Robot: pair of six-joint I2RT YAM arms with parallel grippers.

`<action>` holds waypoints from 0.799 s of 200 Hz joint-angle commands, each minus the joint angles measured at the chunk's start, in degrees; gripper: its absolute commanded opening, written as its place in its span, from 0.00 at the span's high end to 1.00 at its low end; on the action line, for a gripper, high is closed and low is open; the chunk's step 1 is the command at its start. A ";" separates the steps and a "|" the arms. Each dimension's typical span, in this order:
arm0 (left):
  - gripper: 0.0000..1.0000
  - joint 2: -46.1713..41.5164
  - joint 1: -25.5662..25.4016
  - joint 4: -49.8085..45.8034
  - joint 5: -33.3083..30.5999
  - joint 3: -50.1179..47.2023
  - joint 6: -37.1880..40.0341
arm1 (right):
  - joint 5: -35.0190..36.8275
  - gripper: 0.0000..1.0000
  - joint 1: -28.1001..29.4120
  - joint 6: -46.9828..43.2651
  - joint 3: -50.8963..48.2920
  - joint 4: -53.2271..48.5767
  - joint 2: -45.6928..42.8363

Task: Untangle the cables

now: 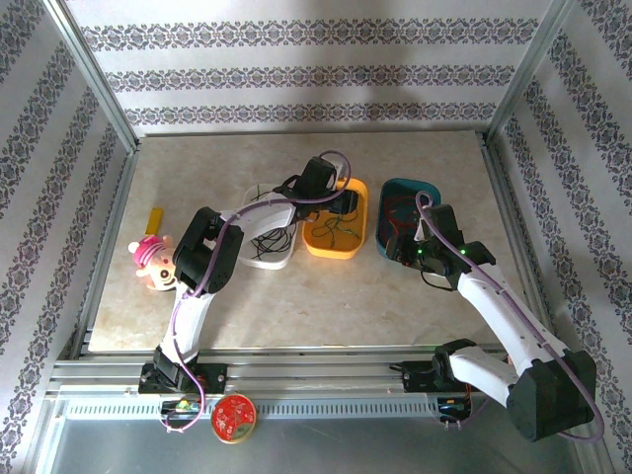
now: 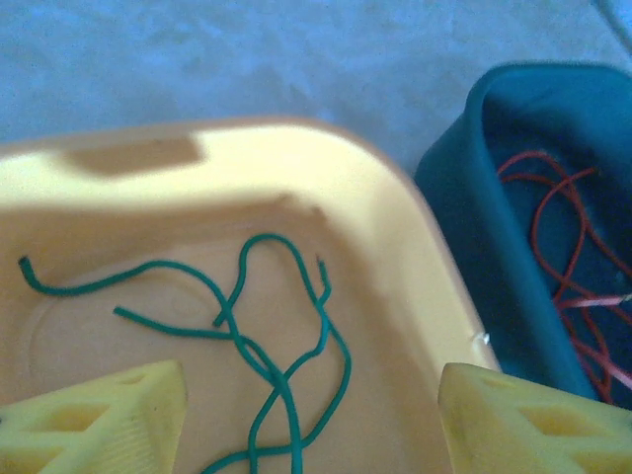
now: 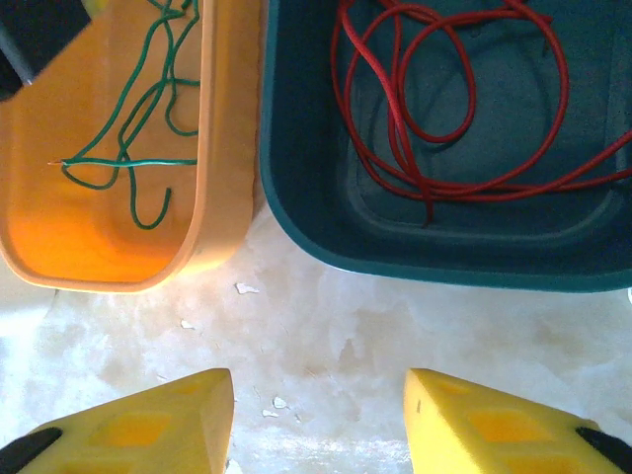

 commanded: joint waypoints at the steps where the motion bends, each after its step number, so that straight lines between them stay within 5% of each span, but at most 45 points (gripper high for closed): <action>1: 0.30 -4.00 0.01 4.86 -1.82 1.29 -2.22 | 0.58 0.51 -0.74 0.00 -0.15 -0.78 -0.87; 26: 0.26 -10.97 -0.37 8.64 -6.32 -5.15 -2.14 | 2.20 0.51 -1.65 -0.33 0.15 -1.33 -1.75; 72: 0.21 -35.80 -0.37 10.35 -23.52 -31.43 -4.59 | 5.70 0.51 -6.02 -3.06 1.14 -3.36 -3.22; 91: 0.20 -46.69 -0.37 4.09 -30.15 -41.73 -9.14 | 6.54 0.50 -8.04 -3.46 0.95 -2.86 -3.91; 132: 0.21 -64.09 -0.45 -8.90 -29.67 -57.48 -20.52 | 7.57 0.49 -8.40 -3.87 1.45 -1.52 -1.01; 160: 0.20 -76.07 -0.44 -20.70 -36.86 -62.06 -23.37 | 14.38 0.46 -8.40 -4.03 0.97 -0.37 -0.49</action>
